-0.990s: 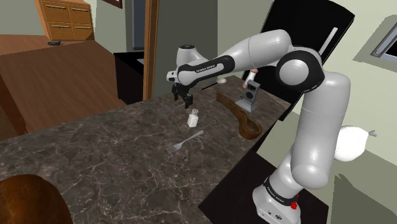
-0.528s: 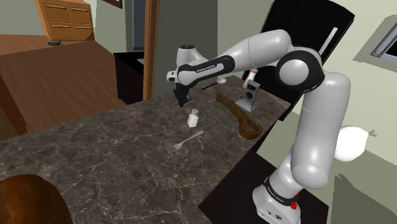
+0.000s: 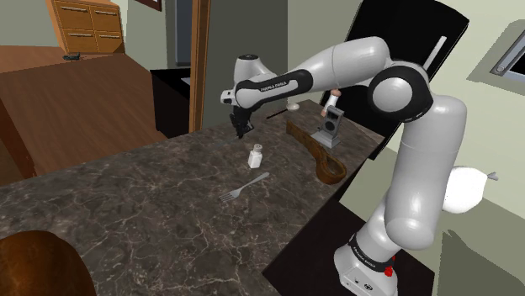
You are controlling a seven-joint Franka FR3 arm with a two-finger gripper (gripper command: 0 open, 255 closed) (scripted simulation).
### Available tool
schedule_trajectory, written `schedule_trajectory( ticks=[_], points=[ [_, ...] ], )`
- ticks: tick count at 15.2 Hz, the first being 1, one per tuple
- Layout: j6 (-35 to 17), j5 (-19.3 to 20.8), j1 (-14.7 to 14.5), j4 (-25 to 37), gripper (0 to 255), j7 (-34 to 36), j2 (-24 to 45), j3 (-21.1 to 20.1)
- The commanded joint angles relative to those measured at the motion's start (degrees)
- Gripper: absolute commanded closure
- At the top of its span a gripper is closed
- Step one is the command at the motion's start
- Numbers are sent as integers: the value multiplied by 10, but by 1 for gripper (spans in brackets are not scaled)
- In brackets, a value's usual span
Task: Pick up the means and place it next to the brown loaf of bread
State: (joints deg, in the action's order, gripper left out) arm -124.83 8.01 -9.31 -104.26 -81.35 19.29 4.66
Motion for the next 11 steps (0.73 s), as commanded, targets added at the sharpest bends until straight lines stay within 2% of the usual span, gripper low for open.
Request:
schedule_trajectory(
  ticks=[1, 11],
  points=[
    [13, -1, 0, 6, 255, -2, -7, 0],
    [80, -3, -1, 46, 255, -10, -35, -1]
  ],
)
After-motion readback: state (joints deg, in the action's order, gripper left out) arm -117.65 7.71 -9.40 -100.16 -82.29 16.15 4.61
